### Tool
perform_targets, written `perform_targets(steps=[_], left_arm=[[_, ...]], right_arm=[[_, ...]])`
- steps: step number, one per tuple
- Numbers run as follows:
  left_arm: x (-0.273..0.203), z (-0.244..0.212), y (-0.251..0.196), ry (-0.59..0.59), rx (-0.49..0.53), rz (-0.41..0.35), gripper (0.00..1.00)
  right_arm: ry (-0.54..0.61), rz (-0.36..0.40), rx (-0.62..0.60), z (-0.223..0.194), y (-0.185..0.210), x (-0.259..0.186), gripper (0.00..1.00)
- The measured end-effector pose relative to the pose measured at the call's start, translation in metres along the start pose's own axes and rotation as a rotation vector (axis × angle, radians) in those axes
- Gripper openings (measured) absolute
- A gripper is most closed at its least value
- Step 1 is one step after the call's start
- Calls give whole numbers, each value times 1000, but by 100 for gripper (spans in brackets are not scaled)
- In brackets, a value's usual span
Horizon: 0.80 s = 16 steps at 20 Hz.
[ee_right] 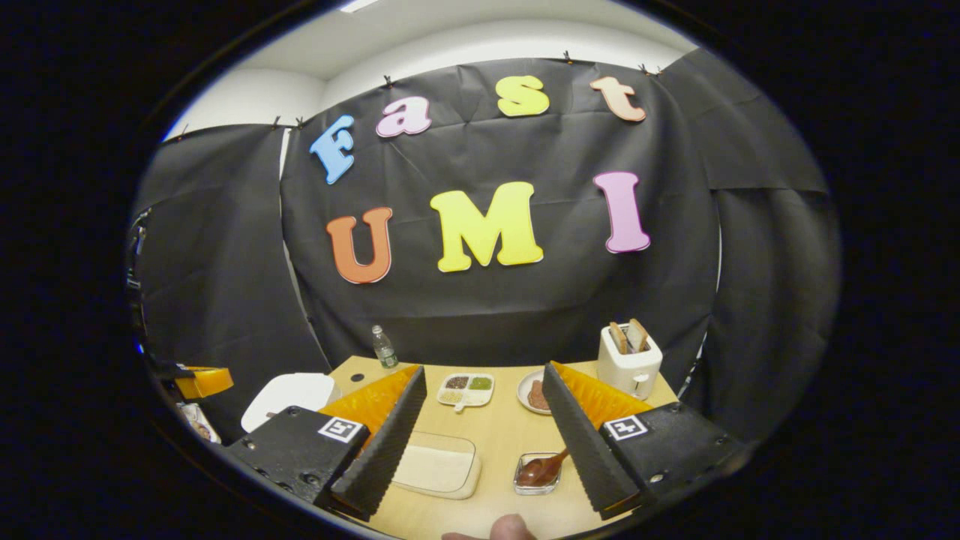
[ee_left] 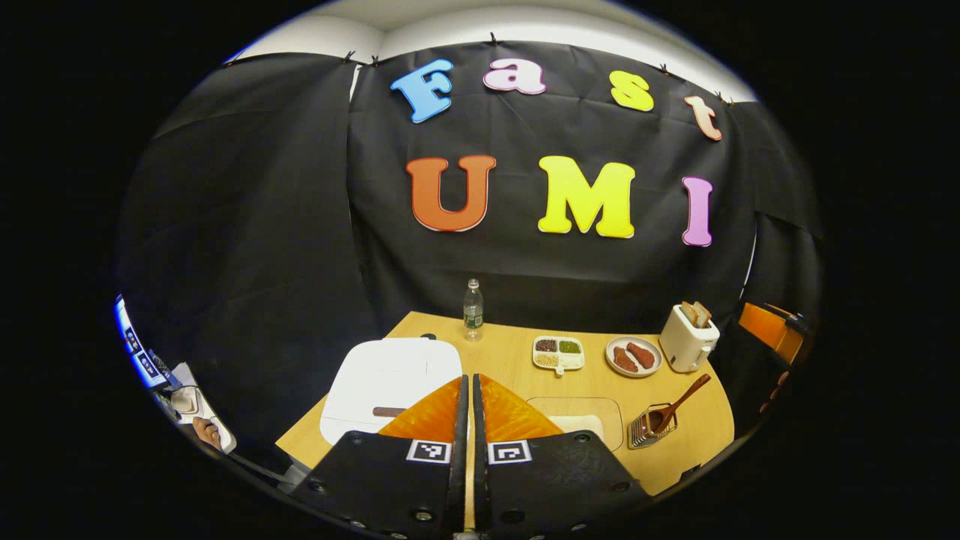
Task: Close the left gripper, press the button to open the rice cooker; take a wooden spoon from the chopstick holder with the right hand, scoop a spoonful of rice and pour it into the rice cooker, then put the wooden spoon back into the chopstick holder.
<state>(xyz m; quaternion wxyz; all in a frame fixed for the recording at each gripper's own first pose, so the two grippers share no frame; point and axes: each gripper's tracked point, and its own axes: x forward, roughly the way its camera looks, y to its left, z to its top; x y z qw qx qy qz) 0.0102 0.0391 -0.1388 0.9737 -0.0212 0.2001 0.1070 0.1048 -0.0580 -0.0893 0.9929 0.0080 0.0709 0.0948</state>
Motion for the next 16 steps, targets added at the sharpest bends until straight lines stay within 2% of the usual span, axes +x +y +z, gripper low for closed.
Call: perform_targets(steps=[1,8,11,16], left_arm=[[5,-8,2,26,-10,-4,0],[16,-27,41,166,-101,-22,0],[41,-36,67,227,-103,-3,0],[90,-66,86,364,-116,-26,0]], right_arm=[[6,0,-3,-3,-5,3,100],[15,-45,27,-11,-32,-6,98],[42,-66,32,-23,-40,-14,99],[71,-137,17,-34,-54,-36,100]])
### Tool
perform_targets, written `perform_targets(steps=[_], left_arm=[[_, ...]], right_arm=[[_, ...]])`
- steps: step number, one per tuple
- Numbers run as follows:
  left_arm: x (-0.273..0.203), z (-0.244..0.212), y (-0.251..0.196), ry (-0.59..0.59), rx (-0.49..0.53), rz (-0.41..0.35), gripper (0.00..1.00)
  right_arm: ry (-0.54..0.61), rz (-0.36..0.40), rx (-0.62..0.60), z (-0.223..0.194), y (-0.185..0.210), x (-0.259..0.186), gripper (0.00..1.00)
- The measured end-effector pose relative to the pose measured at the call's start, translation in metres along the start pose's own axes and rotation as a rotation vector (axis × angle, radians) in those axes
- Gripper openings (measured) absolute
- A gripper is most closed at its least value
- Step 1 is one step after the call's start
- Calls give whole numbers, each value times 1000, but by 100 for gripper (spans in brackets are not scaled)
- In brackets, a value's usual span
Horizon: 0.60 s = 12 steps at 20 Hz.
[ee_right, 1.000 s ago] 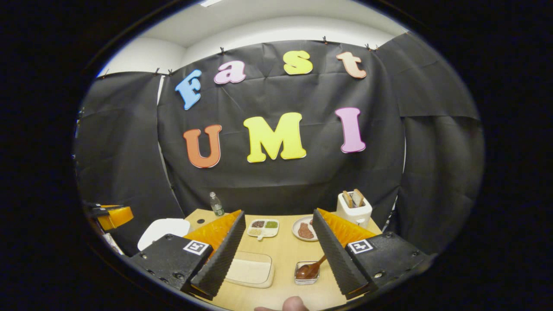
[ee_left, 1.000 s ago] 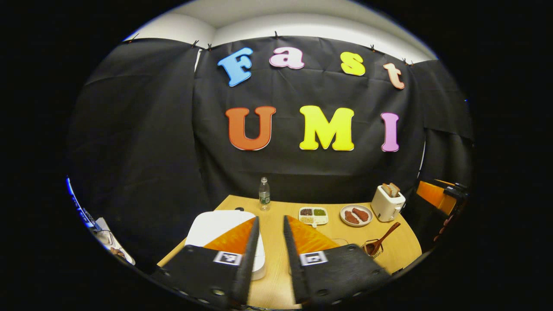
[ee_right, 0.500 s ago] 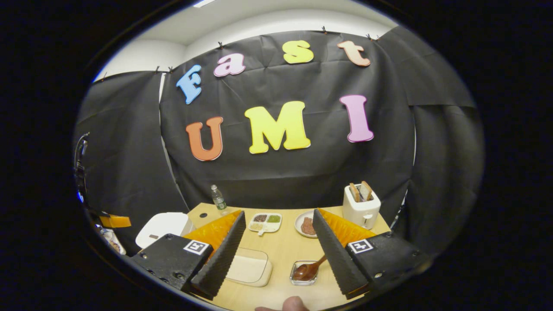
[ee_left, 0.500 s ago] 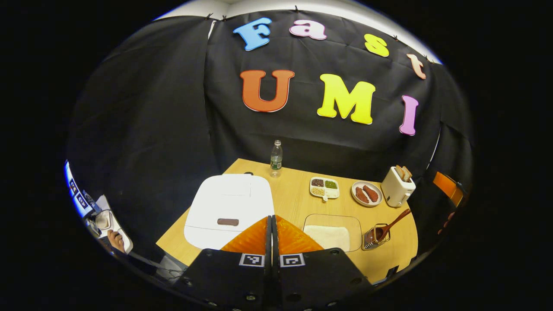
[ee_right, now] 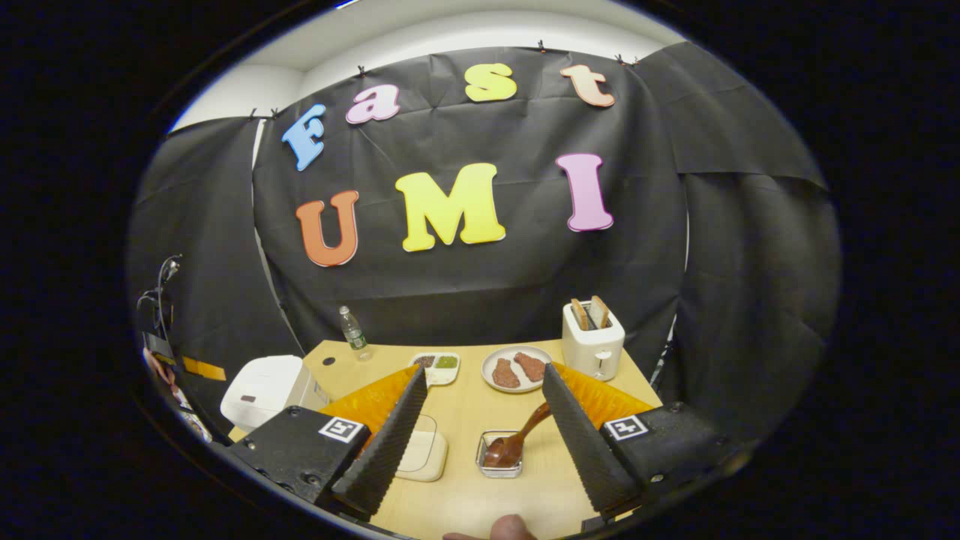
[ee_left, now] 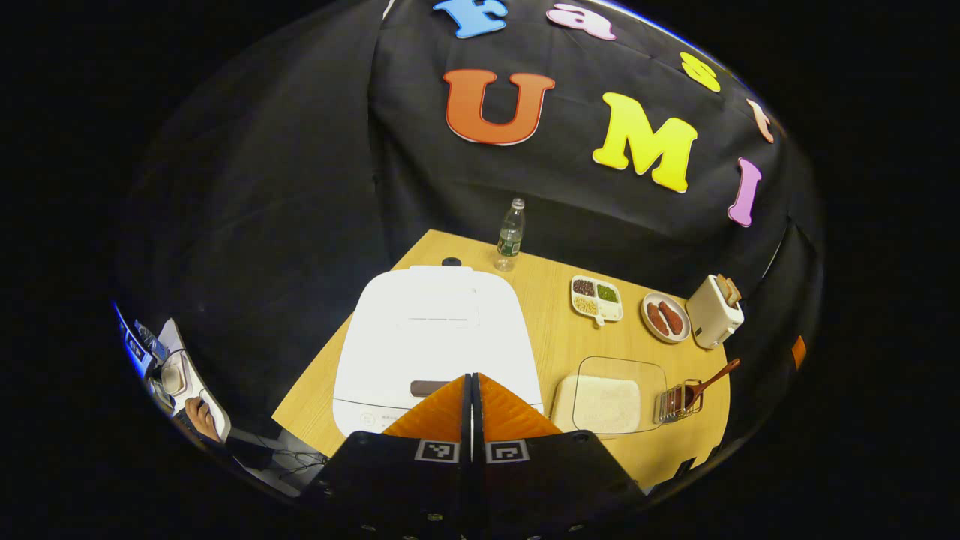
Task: Close the left gripper, press the button to open the rice cooker; take a wooden spoon from the chopstick holder with the right hand, scoop a spoonful of rice and pour it into the rice cooker, then put the wooden spoon back into the chopstick holder.
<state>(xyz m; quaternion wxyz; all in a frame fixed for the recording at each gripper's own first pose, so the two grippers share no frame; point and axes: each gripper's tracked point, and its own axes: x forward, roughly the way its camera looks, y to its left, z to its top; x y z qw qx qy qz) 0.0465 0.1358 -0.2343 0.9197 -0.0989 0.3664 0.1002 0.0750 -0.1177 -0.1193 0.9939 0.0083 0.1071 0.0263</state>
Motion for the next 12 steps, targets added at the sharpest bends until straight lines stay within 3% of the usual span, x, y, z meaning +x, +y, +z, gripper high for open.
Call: perform_targets(steps=[7,12], left_arm=[[41,-19,26,142,-42,-3,0],[50,-26,37,197,-57,-6,0]], right_arm=[[15,-83,6,-12,-10,-18,100],[24,-101,3,-15,-3,-20,100]])
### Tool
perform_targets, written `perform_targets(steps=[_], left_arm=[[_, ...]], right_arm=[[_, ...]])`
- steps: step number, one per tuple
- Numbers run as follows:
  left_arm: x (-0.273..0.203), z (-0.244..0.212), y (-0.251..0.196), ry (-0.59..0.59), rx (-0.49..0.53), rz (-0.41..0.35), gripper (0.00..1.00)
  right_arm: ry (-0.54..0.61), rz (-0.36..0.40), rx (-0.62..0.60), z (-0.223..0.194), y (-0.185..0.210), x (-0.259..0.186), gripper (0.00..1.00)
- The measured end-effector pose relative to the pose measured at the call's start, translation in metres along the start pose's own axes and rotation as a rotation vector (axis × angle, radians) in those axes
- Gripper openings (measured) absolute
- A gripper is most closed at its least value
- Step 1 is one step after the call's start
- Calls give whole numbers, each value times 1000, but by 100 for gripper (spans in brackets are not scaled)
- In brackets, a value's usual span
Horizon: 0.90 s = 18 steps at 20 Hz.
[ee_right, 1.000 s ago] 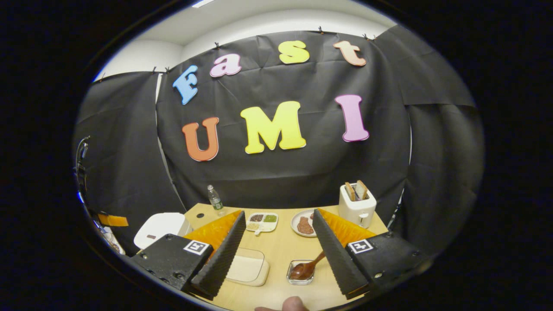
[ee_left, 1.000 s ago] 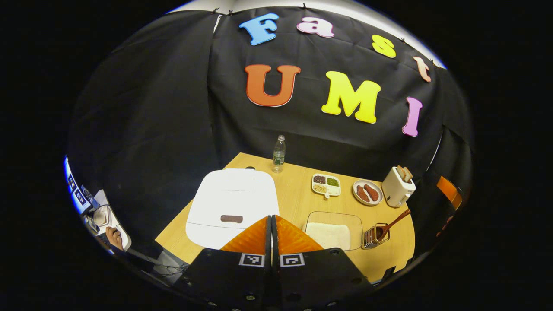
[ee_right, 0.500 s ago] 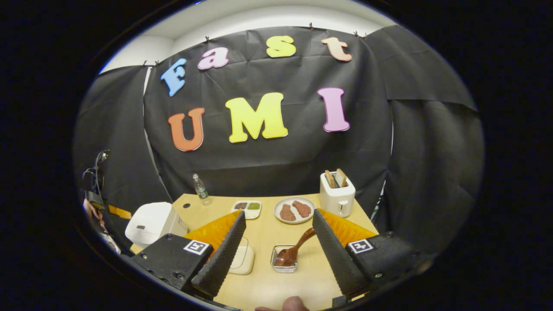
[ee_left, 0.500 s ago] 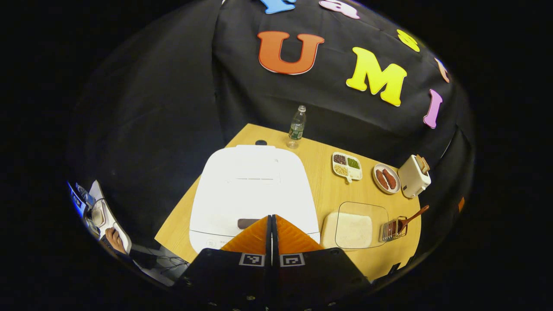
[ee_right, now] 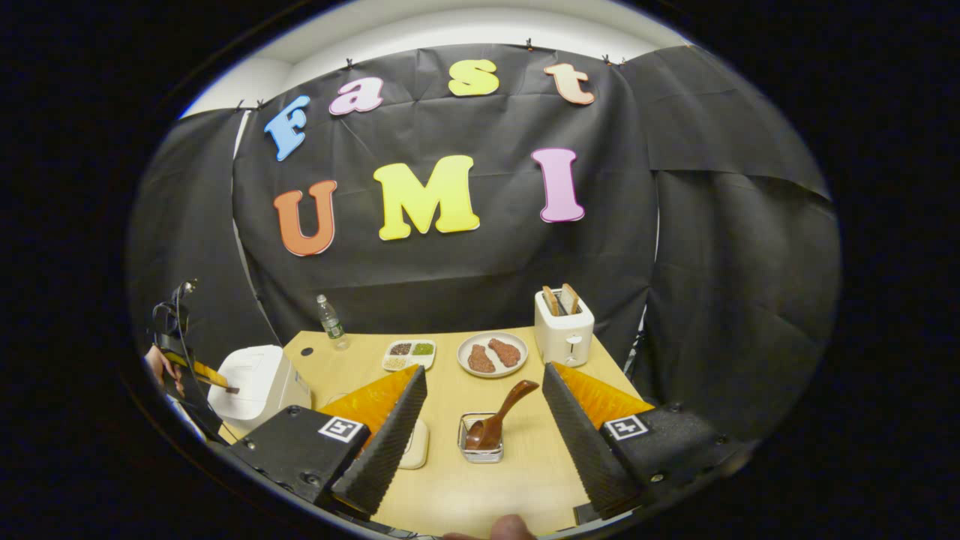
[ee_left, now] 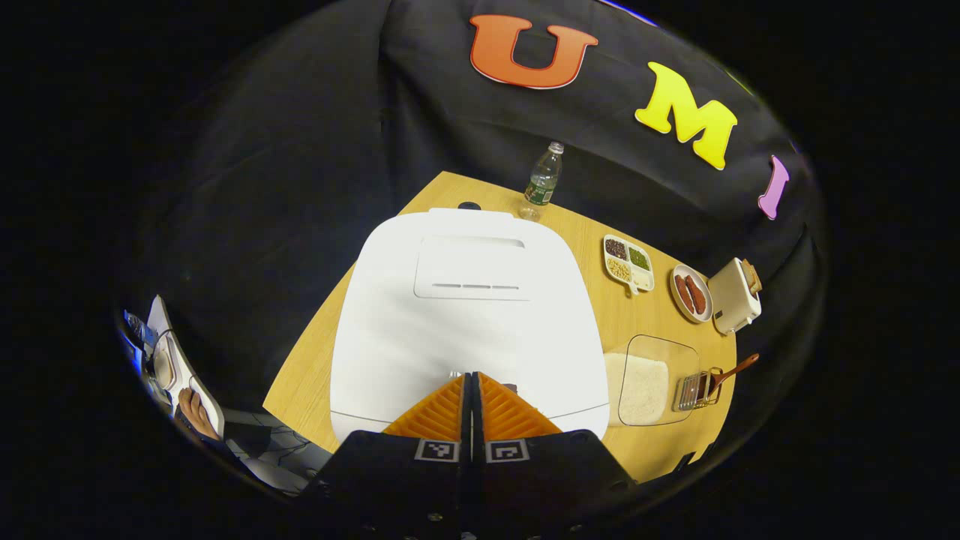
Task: Close the left gripper, press the button to open the rice cooker; take a wooden spoon from the chopstick holder with the right hand, scoop a spoonful of rice and pour it into the rice cooker, then put the wooden spoon back into the chopstick holder.
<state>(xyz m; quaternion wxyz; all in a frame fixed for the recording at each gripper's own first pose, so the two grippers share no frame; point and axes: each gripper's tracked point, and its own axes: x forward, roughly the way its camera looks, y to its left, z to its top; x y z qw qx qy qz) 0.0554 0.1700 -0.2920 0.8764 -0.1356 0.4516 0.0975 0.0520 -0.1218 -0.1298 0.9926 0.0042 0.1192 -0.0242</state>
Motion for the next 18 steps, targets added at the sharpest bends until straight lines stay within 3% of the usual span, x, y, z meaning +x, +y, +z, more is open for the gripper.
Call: perform_targets(steps=[12,18], left_arm=[[11,-13,4,49,-19,-34,0],[8,-10,4,20,-25,-65,0]], right_arm=[[14,-25,44,-17,7,-8,100],[28,11,64,-21,22,-12,100]])
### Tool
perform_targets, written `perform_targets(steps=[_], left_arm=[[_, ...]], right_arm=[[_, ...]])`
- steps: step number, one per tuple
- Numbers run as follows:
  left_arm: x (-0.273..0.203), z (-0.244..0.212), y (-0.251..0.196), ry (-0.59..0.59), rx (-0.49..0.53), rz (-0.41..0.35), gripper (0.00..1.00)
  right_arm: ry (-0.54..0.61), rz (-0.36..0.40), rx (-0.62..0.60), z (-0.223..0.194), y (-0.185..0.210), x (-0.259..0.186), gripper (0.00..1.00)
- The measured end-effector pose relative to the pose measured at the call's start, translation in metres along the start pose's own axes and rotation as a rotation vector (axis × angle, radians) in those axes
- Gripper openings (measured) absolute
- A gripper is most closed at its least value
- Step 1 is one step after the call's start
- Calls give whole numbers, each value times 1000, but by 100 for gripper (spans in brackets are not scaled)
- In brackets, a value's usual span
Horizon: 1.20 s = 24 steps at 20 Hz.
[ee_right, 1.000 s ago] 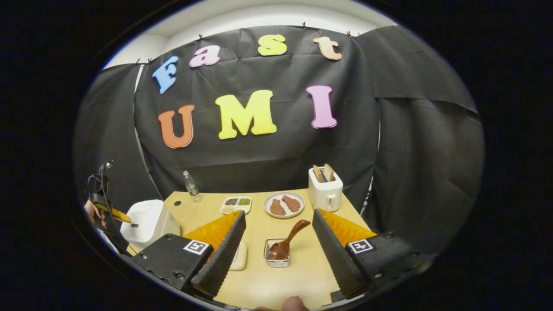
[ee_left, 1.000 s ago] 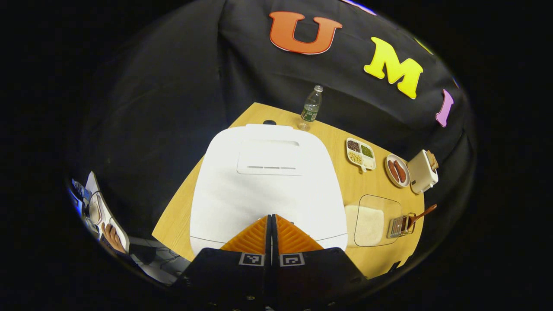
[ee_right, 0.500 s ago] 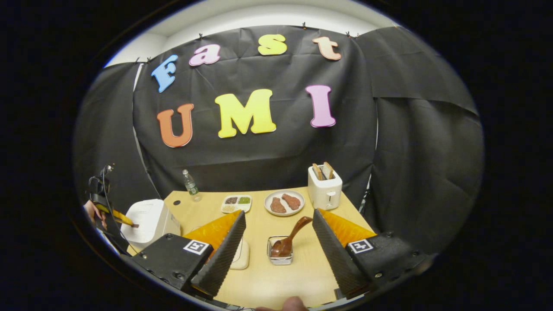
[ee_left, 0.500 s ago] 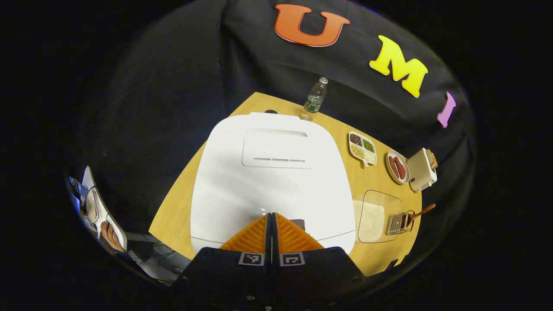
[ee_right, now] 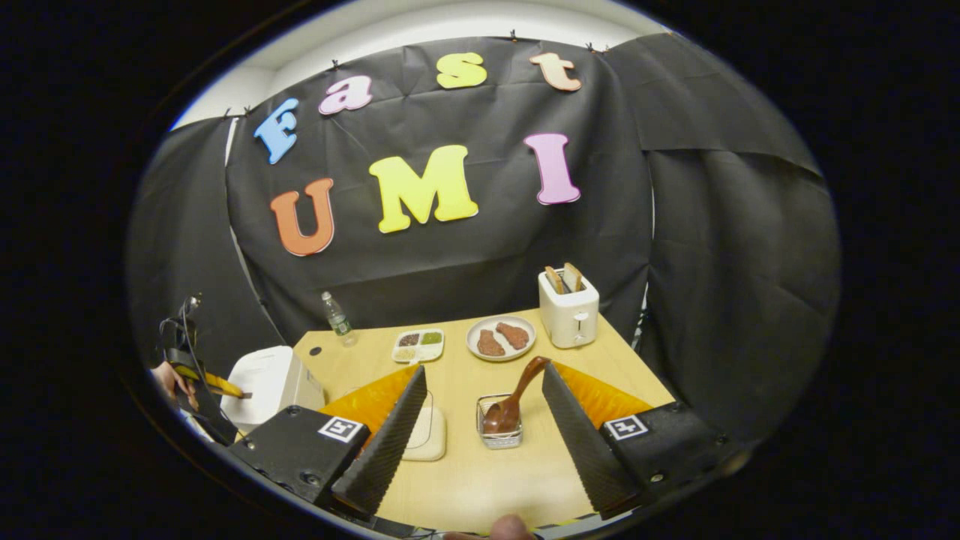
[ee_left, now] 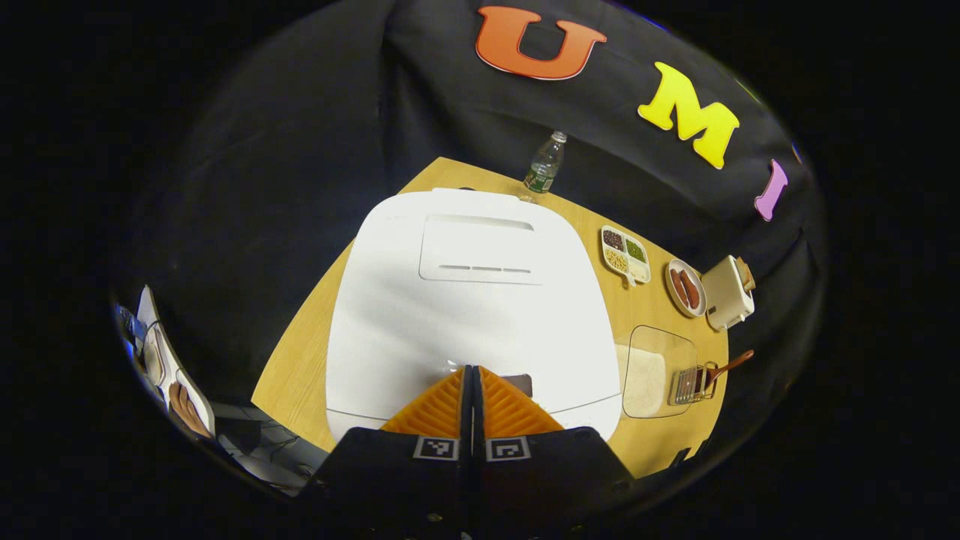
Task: Close the left gripper, press the button to open the rice cooker; take a wooden spoon from the chopstick holder with the right hand, scoop a spoonful of rice and pour it into the rice cooker, then put the wooden spoon back into the chopstick holder.
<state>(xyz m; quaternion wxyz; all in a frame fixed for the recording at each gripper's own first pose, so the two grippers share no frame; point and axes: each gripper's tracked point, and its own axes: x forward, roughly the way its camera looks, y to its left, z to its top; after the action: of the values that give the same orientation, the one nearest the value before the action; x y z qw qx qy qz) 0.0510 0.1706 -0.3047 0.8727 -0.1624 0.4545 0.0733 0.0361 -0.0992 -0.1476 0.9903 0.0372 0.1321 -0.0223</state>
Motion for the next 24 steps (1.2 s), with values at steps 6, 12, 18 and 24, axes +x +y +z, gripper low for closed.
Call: perform_targets(steps=[6,12,18,24], left_arm=[[-45,54,-12,-241,-65,-58,0],[-91,121,-19,-496,-39,-40,0],[-119,143,-46,-652,20,-49,33],[-161,141,-67,-795,116,-24,94]], right_arm=[[-58,4,-43,21,1,-11,100],[-69,0,-42,22,4,-17,100],[-84,-3,-44,25,-1,-22,100],[-99,25,-58,28,1,-24,99]])
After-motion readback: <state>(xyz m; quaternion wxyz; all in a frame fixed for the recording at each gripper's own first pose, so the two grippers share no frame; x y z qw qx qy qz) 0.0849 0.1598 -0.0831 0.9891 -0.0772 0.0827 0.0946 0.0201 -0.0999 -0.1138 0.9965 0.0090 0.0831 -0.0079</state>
